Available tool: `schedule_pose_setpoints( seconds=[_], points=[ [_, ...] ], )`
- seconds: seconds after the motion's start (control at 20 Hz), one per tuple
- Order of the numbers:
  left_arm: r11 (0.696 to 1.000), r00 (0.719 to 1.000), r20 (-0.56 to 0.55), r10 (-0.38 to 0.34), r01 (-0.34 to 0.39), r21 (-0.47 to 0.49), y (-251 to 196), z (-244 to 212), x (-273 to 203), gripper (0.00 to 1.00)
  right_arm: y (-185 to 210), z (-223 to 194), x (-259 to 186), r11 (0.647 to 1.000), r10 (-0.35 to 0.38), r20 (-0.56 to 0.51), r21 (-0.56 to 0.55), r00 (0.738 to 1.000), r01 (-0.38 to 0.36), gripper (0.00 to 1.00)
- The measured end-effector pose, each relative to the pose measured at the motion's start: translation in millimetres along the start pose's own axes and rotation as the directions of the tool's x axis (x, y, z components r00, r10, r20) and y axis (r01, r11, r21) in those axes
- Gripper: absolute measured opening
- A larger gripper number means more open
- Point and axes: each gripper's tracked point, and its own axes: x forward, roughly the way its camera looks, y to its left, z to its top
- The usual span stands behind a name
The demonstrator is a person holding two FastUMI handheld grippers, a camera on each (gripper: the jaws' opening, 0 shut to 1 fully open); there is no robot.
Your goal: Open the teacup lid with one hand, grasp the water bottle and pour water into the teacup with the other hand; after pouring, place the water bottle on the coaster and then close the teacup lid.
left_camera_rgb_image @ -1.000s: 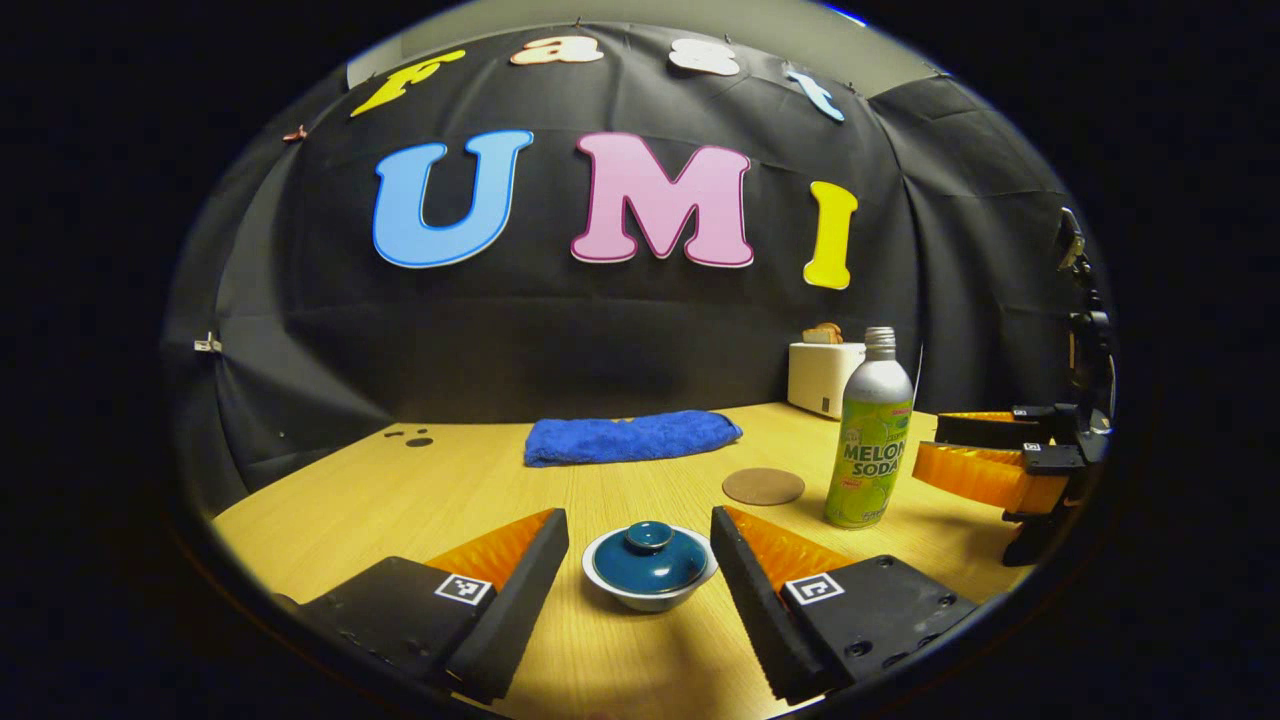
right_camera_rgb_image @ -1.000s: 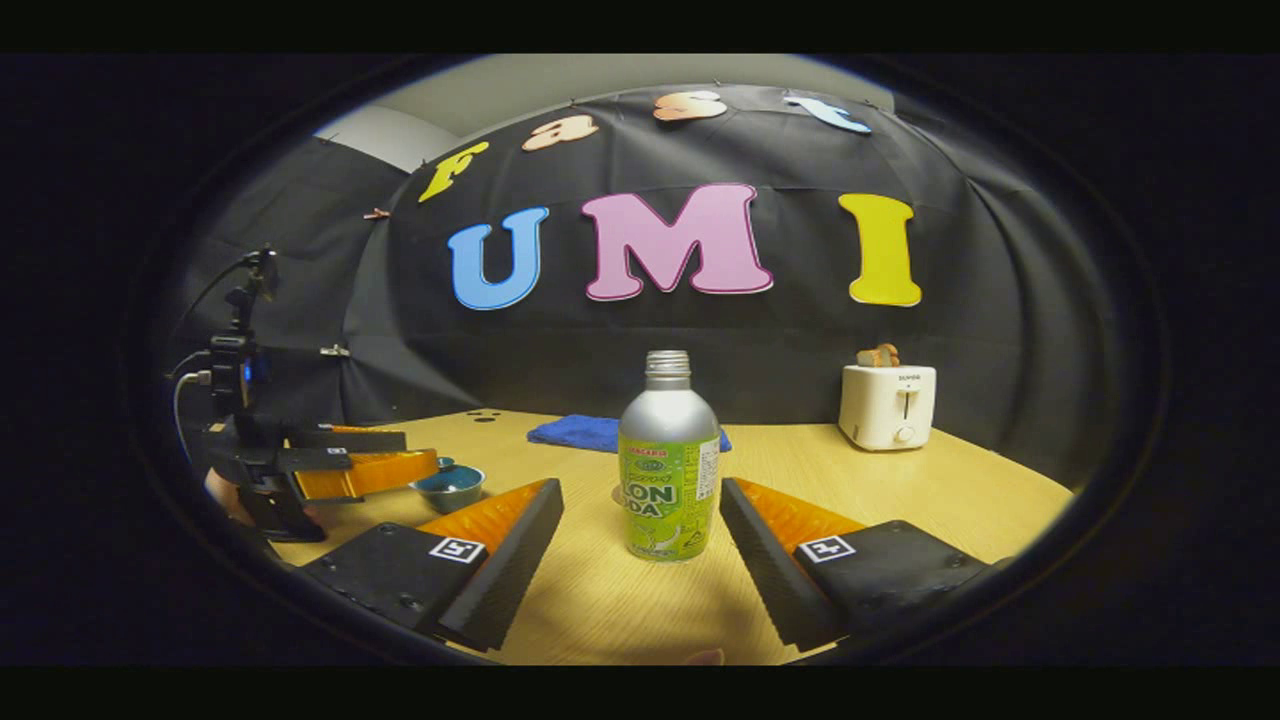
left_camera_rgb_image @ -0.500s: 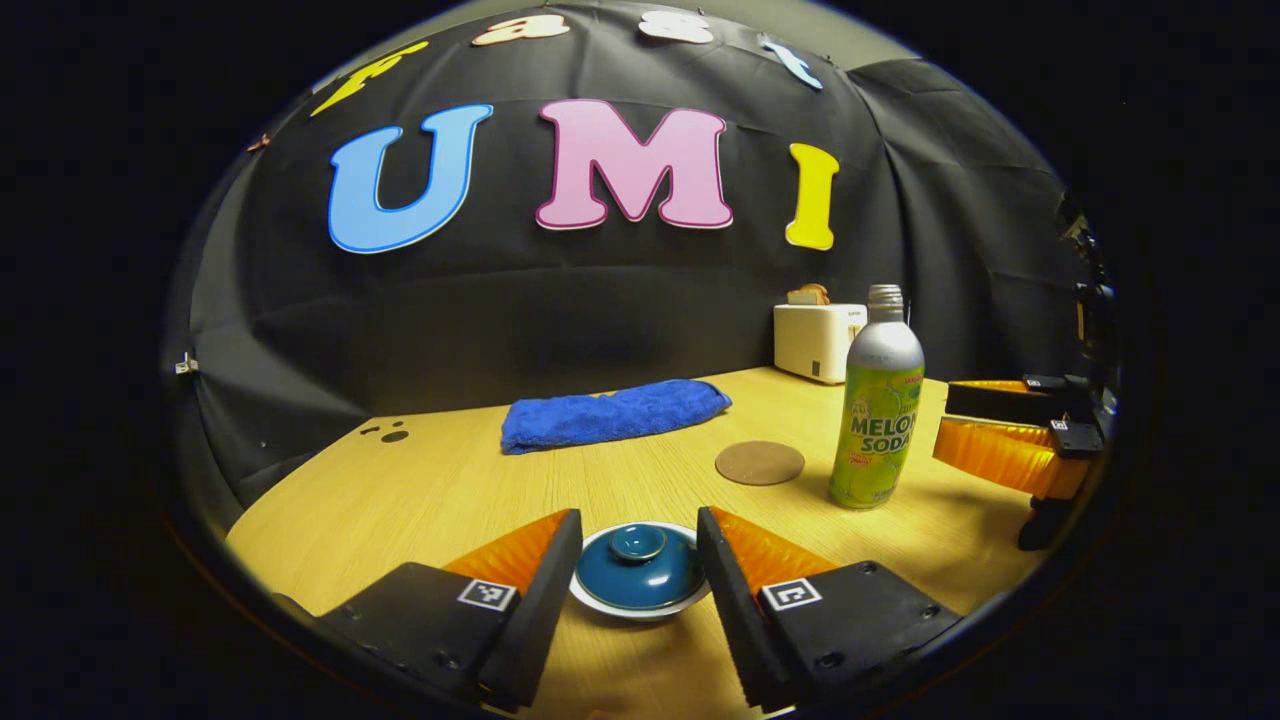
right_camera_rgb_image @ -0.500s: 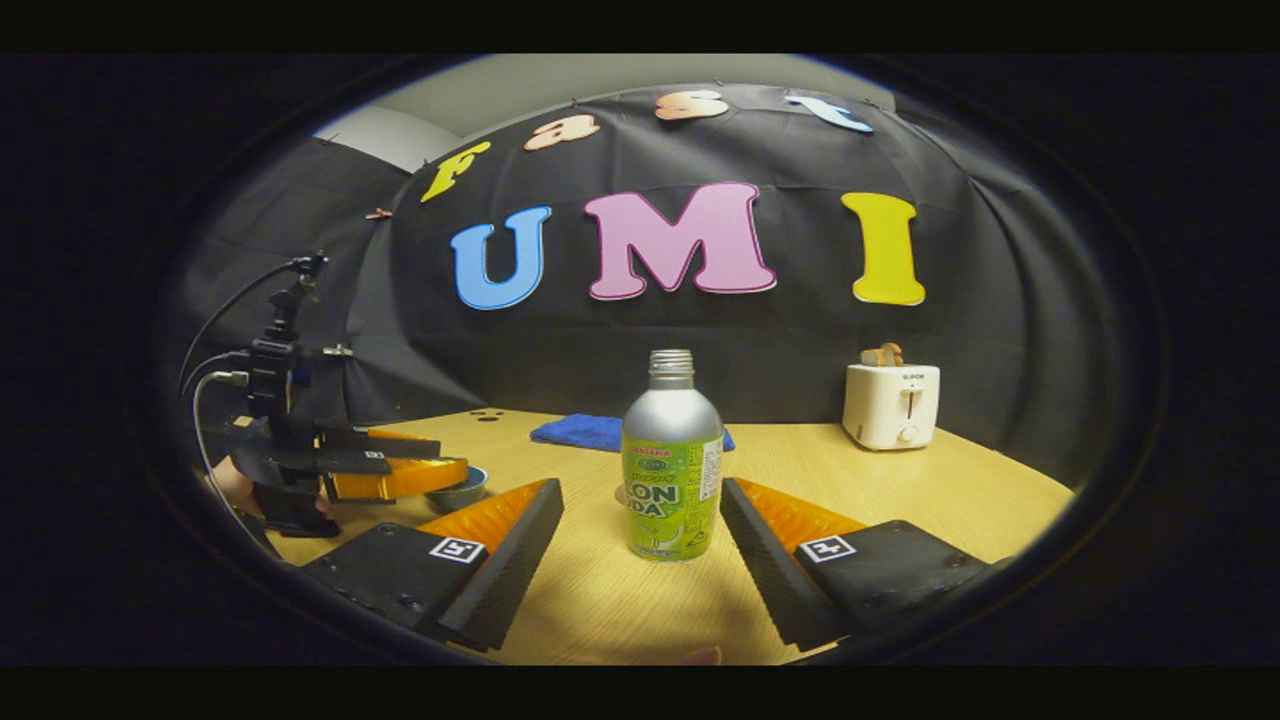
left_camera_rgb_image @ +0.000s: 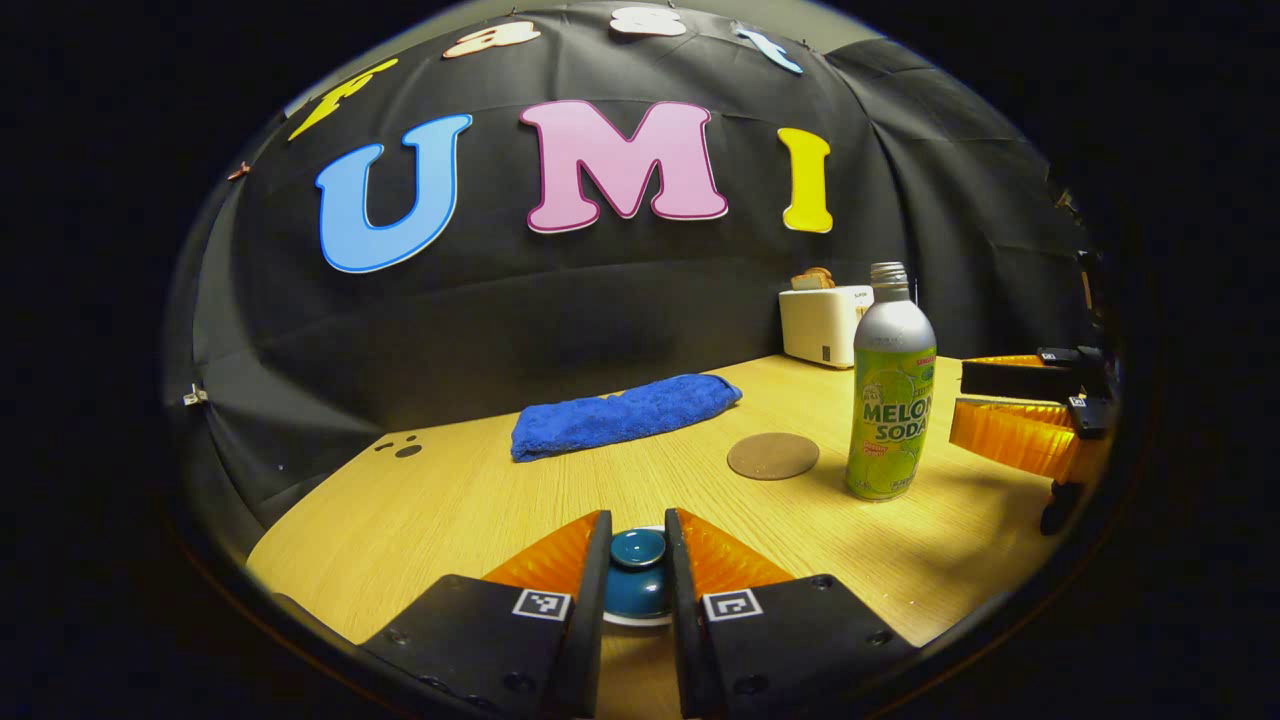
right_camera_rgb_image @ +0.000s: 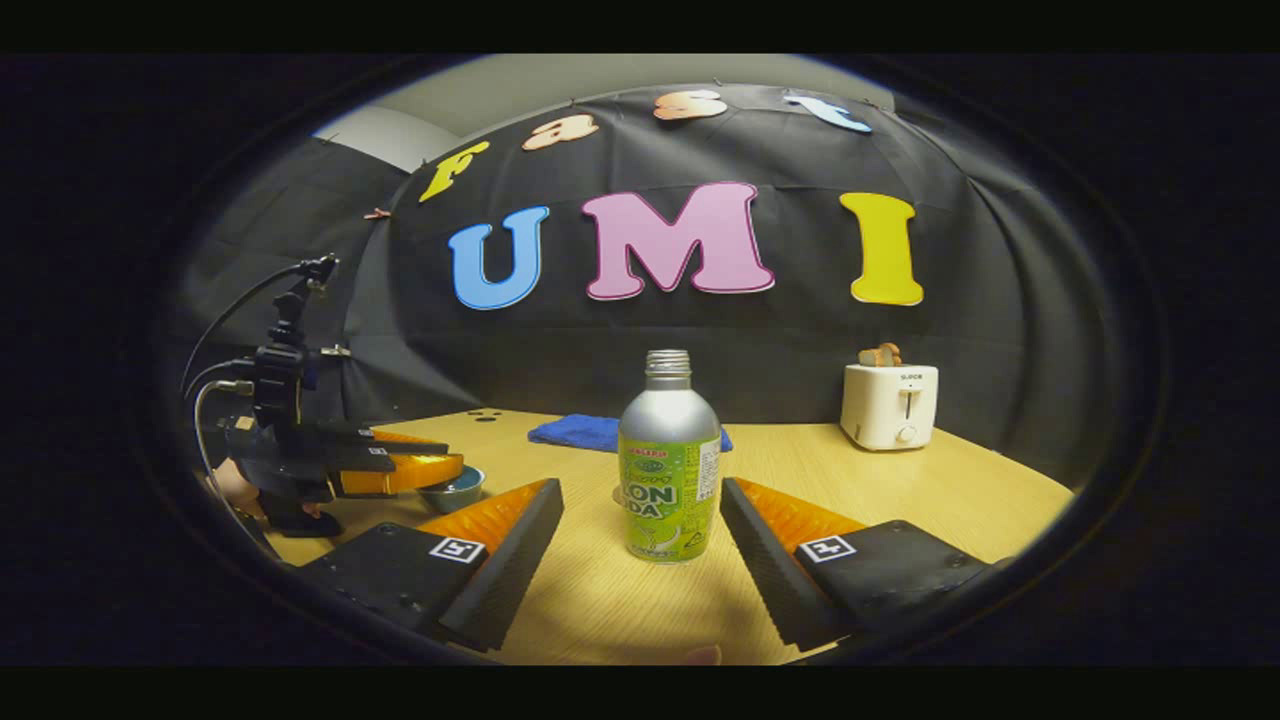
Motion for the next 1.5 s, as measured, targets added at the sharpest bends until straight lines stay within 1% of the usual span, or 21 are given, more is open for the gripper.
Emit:
schedule_pose_setpoints(
  seconds=[0.05, 0.2, 0.35, 0.5, 0.7, 0.8, 0.9, 0.95, 1.0, 1.1, 1.3, 1.35, 1.4, 1.5],
  points=[
    [1.000, 1.000, 0.018, 0.000, 0.000, -0.008, 0.1, 2.1, -1.3, 0.33, -0.1, 0.1, -0.1, 1.000, 0.000, 0.000, 0.000, 1.000, 0.000, 0.98],
    [0.998, 0.998, 0.056, 0.035, -0.031, -0.061, 14.1, 4.3, -5.4, 0.32, -1.8, 0.3, 1.8, 1.000, -0.011, 0.002, -0.001, 1.000, 0.011, 0.98],
    [0.986, 0.991, 0.095, 0.096, -0.082, -0.144, 32.2, 6.4, -12.6, 0.32, -1.6, 0.3, 7.6, 1.000, -0.005, 0.000, 0.000, 1.000, 0.005, 0.98],
    [0.964, 0.977, 0.126, 0.174, -0.143, -0.222, 50.4, 7.4, -20.0, 0.32, -4.0, -0.7, 31.3, 1.000, -0.004, -0.003, 0.000, 1.000, 0.004, 0.96],
    [0.938, 0.951, 0.122, 0.284, -0.249, -0.240, 77.7, 1.9, -30.9, 0.32, -10.7, -2.3, 50.8, 0.999, -0.042, -0.005, -0.002, 0.999, 0.042, 0.98],
    [0.926, 0.940, 0.113, 0.321, -0.286, -0.248, 88.8, -2.0, -37.4, 0.32, -15.3, -3.0, 56.7, 0.998, -0.060, -0.004, -0.001, 0.998, 0.060, 0.98],
    [0.915, 0.928, 0.105, 0.356, -0.324, -0.240, 99.4, -5.8, -43.4, 0.32, -24.2, -2.4, 61.0, 0.994, -0.111, -0.003, -0.002, 0.994, 0.111, 0.98],
    [0.911, 0.923, 0.100, 0.372, -0.342, -0.233, 103.6, -6.7, -45.7, 0.32, -25.6, -2.2, 62.3, 0.993, -0.121, -0.001, -0.005, 0.993, 0.121, 0.96],
    [0.907, 0.917, 0.097, 0.386, -0.358, -0.223, 107.1, -8.9, -47.3, 0.32, -21.8, -3.7, 65.4, 0.994, -0.113, -0.004, -0.003, 0.994, 0.113, 0.98],
    [0.902, 0.911, 0.093, 0.402, -0.376, -0.210, 109.5, -9.2, -50.3, 0.32, -16.9, -3.4, 66.3, 0.996, -0.090, -0.005, -0.003, 0.996, 0.090, 0.82],
    [0.900, 0.908, 0.092, 0.408, -0.384, -0.207, 109.9, -10.2, -50.2, 0.32, -13.1, -4.1, 67.4, 0.998, -0.055, -0.004, -0.009, 0.998, 0.055, 0.78],
    [0.903, 0.911, 0.093, 0.401, -0.377, -0.206, 108.4, -9.6, -50.1, 0.32, -12.8, -3.9, 68.9, 0.998, -0.056, -0.009, -0.030, 0.998, 0.056, 0.78],
    [0.906, 0.913, 0.095, 0.396, -0.371, -0.205, 108.7, -10.2, -49.9, 0.32, -14.4, -2.0, 70.1, 0.995, -0.070, -0.006, -0.076, 0.998, 0.069, 0.78],
    [0.907, 0.915, 0.096, 0.392, -0.368, -0.204, 114.4, -11.6, -51.4, 0.31, -22.2, 2.6, 72.2, 0.965, -0.103, -0.006, -0.242, 0.995, 0.098, 0.77]
  ],
)
